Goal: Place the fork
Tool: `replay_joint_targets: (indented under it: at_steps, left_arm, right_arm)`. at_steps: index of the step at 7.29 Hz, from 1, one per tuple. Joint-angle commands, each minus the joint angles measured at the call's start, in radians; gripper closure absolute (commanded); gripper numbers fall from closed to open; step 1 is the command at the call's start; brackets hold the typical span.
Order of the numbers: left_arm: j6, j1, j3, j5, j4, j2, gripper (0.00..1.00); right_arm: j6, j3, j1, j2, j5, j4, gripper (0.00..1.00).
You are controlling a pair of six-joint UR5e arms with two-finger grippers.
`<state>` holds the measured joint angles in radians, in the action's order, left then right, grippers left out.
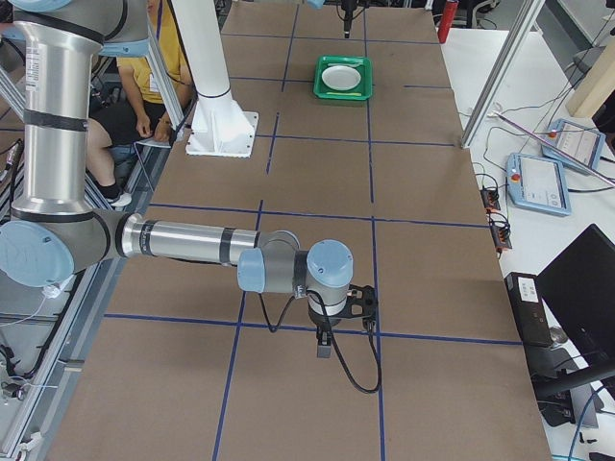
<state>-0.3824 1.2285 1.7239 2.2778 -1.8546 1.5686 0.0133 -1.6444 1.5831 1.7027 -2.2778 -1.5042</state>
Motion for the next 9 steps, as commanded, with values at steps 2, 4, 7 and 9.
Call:
replay_joint_targets:
  at_steps: [2,4,7,9]
  left_arm:
    - [0.456,0.349,-0.006,-0.006,0.238,-0.042,0.00]
    - [0.458,0.359,-0.009,0.003,0.227,-0.120,0.00]
    - [0.456,0.359,0.009,0.000,0.229,-0.120,0.00]
    - [0.456,0.359,0.006,0.000,0.226,-0.113,0.00]
  right_arm:
    - [0.001,0.000,0.000,0.000,0.000,-0.001,0.00]
    - [0.001,0.000,0.000,0.000,0.001,-0.001,0.00]
    - [0.001,0.000,0.000,0.000,0.001,-0.001,0.00]
    - [0.001,0.000,0.000,0.000,0.001,-0.001,0.00]
